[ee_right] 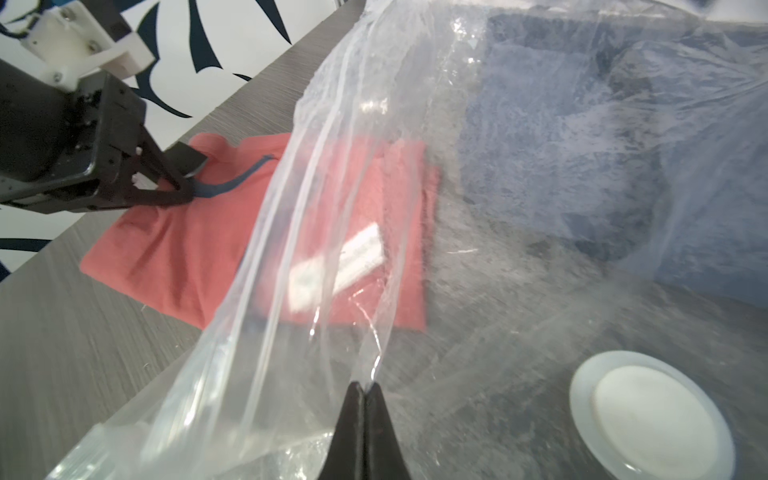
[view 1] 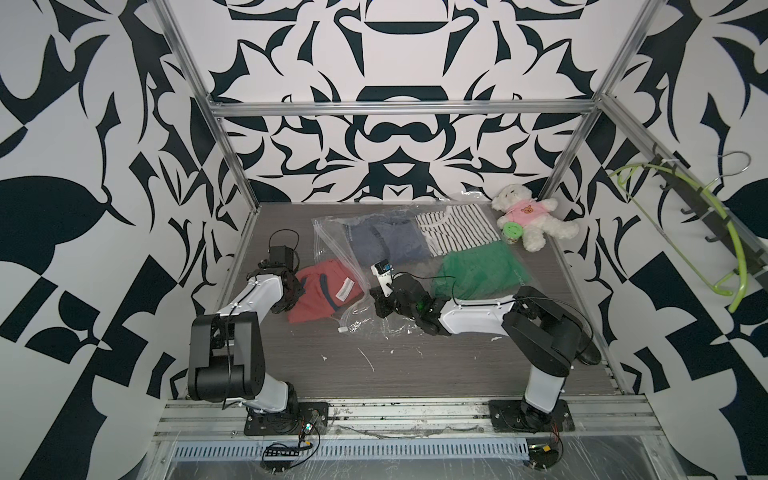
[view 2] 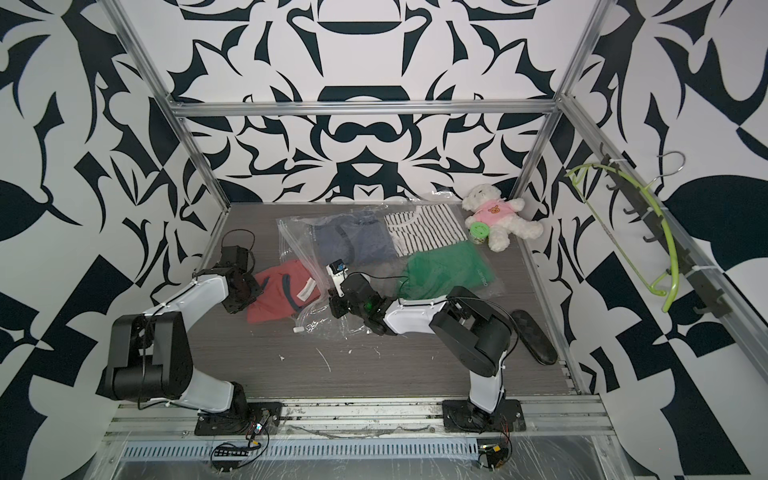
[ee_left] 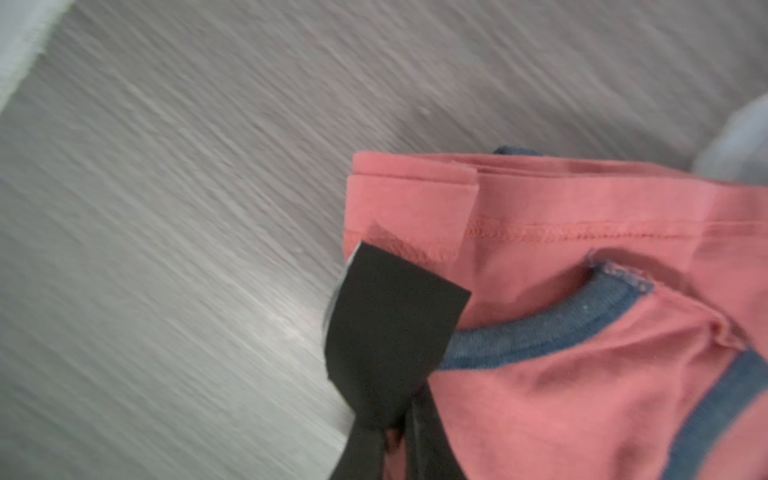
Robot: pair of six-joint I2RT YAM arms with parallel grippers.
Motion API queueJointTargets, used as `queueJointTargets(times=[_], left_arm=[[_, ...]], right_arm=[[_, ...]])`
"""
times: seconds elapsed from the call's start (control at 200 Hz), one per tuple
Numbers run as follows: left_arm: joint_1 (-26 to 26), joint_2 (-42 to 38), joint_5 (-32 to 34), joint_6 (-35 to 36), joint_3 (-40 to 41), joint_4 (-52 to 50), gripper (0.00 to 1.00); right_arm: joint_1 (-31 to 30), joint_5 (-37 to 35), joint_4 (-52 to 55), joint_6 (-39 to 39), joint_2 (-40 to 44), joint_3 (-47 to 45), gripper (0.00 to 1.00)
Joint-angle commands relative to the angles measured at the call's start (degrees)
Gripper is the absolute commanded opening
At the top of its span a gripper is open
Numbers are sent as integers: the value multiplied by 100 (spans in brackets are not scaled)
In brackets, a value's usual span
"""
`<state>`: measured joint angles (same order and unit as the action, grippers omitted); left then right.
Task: Take the tank top out of the vacuum bag
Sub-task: Take out the tank top from the vacuum bag.
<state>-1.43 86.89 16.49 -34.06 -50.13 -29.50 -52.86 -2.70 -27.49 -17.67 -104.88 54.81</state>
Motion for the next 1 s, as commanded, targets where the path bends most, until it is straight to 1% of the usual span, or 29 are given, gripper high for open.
queueJointTargets(times=[0.0, 0.12, 0.25, 0.31, 0.445, 0.505, 0.65, 0.745, 0.77, 0.825, 0.865, 0.905, 0.94, 0.95, 0.96, 0.995], left_arm=[[-28, 294, 647, 121, -272, -298, 0], [-35, 562, 1222, 38, -503, -572, 0], [-106, 459, 1680, -152, -439, -576, 0], [-189, 379, 1740, -160, -361, -462, 0], [-496, 183, 1947, -395, -299, -562, 0], [-605, 37, 1913, -398, -160, -410, 0], [-794, -256, 2126, -730, 30, -443, 0], [-806, -416, 1929, -574, 287, 11, 0], [-806, -411, 1916, -594, 307, 30, 5], [-799, -383, 1853, -532, 321, 81, 19], [-803, -358, 1857, -563, 315, 42, 25], [-798, -364, 1957, -643, 278, -71, 36], [-790, -404, 1995, -595, 262, -101, 39], [-782, -424, 2017, -600, 261, -118, 43], [-776, -449, 2029, -614, 259, -142, 45], [-771, -559, 2073, -663, 266, -206, 45]], right_arm=[[30, -349, 18, 123, 248, 40, 0], [29, -436, 15, 167, 292, 13, 0], [30, -501, 7, 183, 353, -30, 0], [26, -534, -20, 177, 370, -53, 0], [39, -583, -20, 202, 398, -79, 0], [39, -596, -29, 204, 431, -98, 0], [39, -663, -42, 228, 449, -126, 0], [39, -663, -38, 212, 459, -128, 0], [39, -664, -25, 218, 451, -126, 0], [39, -660, -29, 205, 442, -116, 0], [39, -659, -24, 211, 431, -110, 0], [39, -665, -29, 208, 432, -109, 0], [39, -671, -29, 209, 433, -104, 0], [39, -675, -24, 215, 433, -115, 0], [35, -683, -28, 215, 433, -116, 0], [38, -703, -29, 221, 441, -112, 0]])
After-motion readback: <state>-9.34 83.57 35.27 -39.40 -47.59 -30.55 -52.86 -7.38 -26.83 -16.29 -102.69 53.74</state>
